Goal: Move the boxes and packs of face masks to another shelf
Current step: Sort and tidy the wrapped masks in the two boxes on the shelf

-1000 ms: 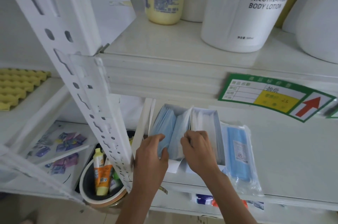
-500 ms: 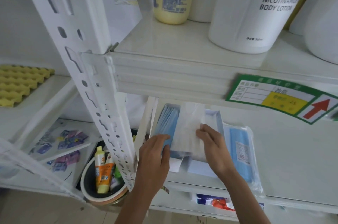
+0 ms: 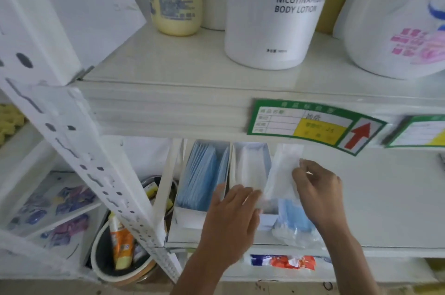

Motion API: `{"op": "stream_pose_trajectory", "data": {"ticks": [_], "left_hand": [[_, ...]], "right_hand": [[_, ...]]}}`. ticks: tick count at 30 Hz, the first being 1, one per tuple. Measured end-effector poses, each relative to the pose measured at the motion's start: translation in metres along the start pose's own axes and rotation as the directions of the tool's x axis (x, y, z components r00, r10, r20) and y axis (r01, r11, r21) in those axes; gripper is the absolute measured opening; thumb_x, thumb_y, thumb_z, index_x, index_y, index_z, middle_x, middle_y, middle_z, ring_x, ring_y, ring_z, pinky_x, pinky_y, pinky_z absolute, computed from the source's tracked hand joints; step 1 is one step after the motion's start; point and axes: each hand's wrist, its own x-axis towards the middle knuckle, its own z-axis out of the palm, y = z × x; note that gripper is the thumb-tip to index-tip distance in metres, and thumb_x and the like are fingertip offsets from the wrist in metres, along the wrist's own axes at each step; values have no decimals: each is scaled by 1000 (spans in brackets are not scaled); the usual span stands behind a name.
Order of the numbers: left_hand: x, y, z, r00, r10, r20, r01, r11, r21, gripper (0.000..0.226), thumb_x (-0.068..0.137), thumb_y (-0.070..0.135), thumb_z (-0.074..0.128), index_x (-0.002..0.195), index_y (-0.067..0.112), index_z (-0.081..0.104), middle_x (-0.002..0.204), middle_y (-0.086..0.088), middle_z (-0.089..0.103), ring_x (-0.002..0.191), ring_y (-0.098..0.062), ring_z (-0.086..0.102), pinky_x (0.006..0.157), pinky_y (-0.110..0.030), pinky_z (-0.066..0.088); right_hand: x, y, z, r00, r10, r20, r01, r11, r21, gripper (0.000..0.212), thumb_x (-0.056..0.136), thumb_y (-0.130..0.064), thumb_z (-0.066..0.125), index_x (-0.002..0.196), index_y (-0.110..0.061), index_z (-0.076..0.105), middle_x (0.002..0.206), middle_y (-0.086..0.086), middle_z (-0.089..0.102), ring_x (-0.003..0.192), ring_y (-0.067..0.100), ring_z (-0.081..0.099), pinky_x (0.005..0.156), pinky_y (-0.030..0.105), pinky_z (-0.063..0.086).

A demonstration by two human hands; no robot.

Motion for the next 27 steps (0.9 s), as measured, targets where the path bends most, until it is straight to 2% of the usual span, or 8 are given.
{"op": "stream_pose_trajectory", "data": {"ticks": [4,8,12,16,19,23,25,27], "left_hand": [[0,-6,-3,997,-71,15,70,995,67,23,98,36,41,112,33,58,116,14,62,116,-10,57,118,-52,29],[-1,-9,-5,990,-140,31,136,986,100,28,89,39,46,113,31,59,116,10,61,120,-12,56,120,-57,23],[-1,-6,-4,989,-147,30,143,983,117,32,86,39,54,113,24,63,119,5,64,125,-16,56,120,-59,25],[-1,-5,-2,989,-149,-4,148,985,92,32,85,42,57,110,23,65,115,5,65,122,-16,58,118,-59,30],[-1,-6,0,988,-151,-24,152,987,58,36,84,44,60,112,23,66,115,7,66,122,-13,58,118,-58,31],[-3,-10,3,982,-177,-68,170,981,-90,44,81,37,74,121,23,63,121,12,64,126,-8,55,124,-49,20],[-5,-11,1,977,-196,-82,179,967,-182,47,86,37,66,131,29,54,128,16,60,131,-2,48,127,-42,11],[-3,-11,-2,975,-203,-84,180,957,-226,46,94,37,56,138,35,45,135,19,55,135,3,41,127,-39,6]], "right_hand": [[-4,-8,24,998,33,56,-38,996,79,21,76,-22,58,61,-8,53,52,-10,51,44,7,32,44,17,32],[2,-7,45,988,139,73,-147,984,104,14,71,-26,67,63,-15,65,77,-26,66,56,-5,63,52,8,39],[9,-10,58,965,135,224,-155,985,76,41,73,-42,79,61,-21,45,53,-13,46,45,1,46,45,10,37],[9,-8,68,899,263,349,-207,960,-191,27,81,-24,70,94,-27,46,89,-4,56,71,8,56,50,16,40],[-3,-13,77,906,230,355,-157,962,-223,32,89,-15,58,113,-28,41,95,-2,49,79,9,54,51,15,40],[-11,-18,82,857,208,471,-56,947,-316,20,101,-21,48,119,-13,49,110,10,60,98,25,63,78,32,55],[-10,-18,75,875,168,454,-55,966,-251,20,103,-24,45,119,-14,49,111,9,61,97,22,61,74,27,52],[-14,-17,66,941,114,317,-41,972,-230,29,103,-27,42,131,-18,46,117,2,59,100,16,53,77,22,44]]}}
